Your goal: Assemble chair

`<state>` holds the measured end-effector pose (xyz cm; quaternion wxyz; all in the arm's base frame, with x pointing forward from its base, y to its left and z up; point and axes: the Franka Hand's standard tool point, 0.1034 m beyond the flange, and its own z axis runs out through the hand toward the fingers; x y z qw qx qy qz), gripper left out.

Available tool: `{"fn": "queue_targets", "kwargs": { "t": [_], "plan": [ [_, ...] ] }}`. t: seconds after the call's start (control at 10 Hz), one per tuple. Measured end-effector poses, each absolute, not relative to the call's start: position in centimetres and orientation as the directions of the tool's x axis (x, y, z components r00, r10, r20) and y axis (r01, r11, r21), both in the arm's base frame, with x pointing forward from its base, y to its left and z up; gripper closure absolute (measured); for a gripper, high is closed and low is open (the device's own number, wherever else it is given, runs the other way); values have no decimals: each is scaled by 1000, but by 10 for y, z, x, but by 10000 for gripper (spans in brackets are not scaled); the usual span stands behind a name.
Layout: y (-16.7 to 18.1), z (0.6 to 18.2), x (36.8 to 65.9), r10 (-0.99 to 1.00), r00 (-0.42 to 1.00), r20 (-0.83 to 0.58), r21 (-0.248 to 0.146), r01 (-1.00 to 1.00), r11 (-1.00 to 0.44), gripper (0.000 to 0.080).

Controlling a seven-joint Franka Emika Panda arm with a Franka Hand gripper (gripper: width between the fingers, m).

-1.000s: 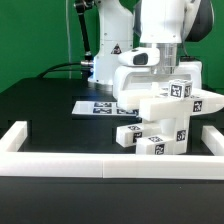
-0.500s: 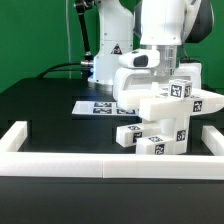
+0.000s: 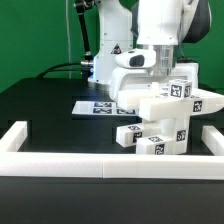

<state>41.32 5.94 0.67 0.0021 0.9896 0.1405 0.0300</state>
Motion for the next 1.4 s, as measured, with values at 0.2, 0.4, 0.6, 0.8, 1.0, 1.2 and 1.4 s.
{"fn": "queue_targets", "kwargs": {
  "t": [0.2, 0.4, 0.6, 0.8, 1.0, 1.2, 1.4],
  "plan": [
    [39, 7, 411, 266, 962, 60, 26, 265, -964, 512],
    [8, 7, 412, 251, 966, 55, 41, 249, -968, 512],
    [-4, 8, 413, 230, 972, 52, 43, 228, -973, 512],
    [-3, 7, 413, 232, 971, 52, 43, 230, -972, 512],
    [0, 19, 414, 229, 973, 38, 21, 229, -973, 512],
    [-1, 51, 418, 210, 977, 43, -10, 211, -977, 512],
    [3, 73, 421, 202, 978, 51, -34, 204, -978, 512]
  ]
}}
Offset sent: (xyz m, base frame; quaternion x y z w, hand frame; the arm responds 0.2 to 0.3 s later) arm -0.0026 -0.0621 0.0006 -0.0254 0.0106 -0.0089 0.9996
